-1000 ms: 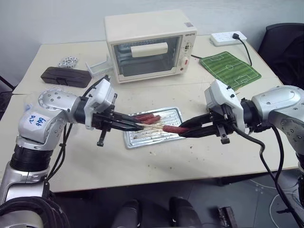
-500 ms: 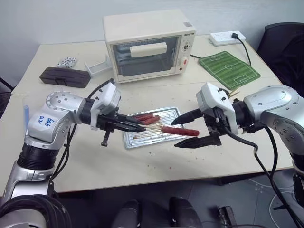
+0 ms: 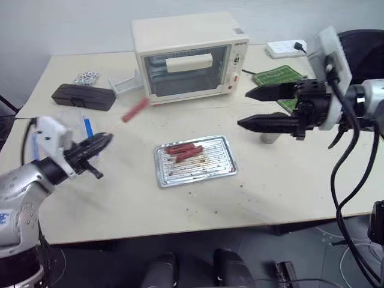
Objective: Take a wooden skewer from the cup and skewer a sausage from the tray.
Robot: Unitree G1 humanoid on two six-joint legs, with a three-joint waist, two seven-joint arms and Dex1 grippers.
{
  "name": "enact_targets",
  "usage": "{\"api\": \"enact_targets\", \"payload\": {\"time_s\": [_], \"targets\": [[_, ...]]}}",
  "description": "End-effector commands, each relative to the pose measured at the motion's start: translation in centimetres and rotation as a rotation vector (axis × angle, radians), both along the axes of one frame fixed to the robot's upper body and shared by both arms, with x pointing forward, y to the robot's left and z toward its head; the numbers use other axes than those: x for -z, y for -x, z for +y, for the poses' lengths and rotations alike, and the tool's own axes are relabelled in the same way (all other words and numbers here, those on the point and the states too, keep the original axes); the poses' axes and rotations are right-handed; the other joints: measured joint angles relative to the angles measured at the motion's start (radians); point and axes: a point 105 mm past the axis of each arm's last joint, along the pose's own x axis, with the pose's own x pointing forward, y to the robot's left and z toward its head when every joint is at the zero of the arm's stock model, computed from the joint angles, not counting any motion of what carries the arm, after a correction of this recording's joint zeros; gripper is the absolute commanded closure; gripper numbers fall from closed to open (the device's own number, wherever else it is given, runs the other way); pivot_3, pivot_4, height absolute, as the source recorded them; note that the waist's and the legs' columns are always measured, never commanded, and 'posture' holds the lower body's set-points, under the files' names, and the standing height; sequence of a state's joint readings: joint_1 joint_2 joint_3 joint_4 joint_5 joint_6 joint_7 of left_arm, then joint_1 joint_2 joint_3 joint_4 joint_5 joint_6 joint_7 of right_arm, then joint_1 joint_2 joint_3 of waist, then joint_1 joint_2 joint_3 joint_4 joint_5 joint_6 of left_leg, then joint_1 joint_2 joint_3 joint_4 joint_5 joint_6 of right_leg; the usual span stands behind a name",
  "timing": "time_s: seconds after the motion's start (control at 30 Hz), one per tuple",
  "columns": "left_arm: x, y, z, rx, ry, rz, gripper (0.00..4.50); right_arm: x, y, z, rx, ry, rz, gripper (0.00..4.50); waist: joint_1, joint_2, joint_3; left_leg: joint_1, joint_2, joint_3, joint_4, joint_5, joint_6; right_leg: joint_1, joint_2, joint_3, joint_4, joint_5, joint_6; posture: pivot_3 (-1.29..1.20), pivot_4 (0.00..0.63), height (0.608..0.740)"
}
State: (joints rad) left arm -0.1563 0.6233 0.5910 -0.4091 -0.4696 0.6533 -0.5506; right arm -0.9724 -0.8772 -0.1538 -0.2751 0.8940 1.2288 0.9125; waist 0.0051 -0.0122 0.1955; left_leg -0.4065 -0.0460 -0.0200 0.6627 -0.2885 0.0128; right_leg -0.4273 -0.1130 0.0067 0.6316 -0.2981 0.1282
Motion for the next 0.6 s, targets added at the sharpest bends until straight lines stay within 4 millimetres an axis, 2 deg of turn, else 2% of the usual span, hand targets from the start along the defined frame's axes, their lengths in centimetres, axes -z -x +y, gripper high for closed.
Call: {"api": "enact_targets", "payload": {"time_s": [0.03, 0.23, 0.43, 0.6], "targets": [[-0.8, 1.0, 3.7, -0.331, 0.006, -0.083, 4.5, -2.2, 0.9, 0.3, -0.026, -0.085, -0.032, 0.05, -0.001, 0.0, 0.0, 0.0, 0.0, 0.0, 0.0, 0.0, 0.0, 0.0, 0.0, 0.0, 0.0, 0.0, 0.0, 0.0, 0.15, 0.74], [1.9, 0.7, 5.8, -0.562, 0.059, -0.002, 4.5, -1.5, 1.3, 1.1, -0.061, -0.084, -0.013, 0.05, 0.004, -0.002, -0.001, 0.0, 0.0, 0.001, 0.0, -0.001, 0.0, 0.0, 0.0, 0.0, 0.0, 0.0, 0.0, 0.0, 0.15, 0.74], [4.1, 0.0, 5.8, -0.64, 0.064, 0.074, 4.5, -1.0, 1.3, 1.2, -0.056, -0.088, -0.003, 0.05, 0.009, -0.002, -0.001, 0.0, 0.0, 0.001, 0.0, -0.001, 0.001, 0.0, 0.0, 0.0, 0.0, 0.0, 0.0, 0.0, 0.15, 0.74], [4.7, 0.5, 6.3, -0.704, 0.087, 0.096, 3.15, -0.6, 1.6, 1.0, -0.055, -0.066, -0.004, 0.0, 0.008, -0.003, -0.002, 0.0, 0.0, 0.001, 0.0, -0.002, 0.001, 0.0, 0.0, 0.0, 0.0, 0.0, 0.0, 0.0, 0.15, 0.74]]}}
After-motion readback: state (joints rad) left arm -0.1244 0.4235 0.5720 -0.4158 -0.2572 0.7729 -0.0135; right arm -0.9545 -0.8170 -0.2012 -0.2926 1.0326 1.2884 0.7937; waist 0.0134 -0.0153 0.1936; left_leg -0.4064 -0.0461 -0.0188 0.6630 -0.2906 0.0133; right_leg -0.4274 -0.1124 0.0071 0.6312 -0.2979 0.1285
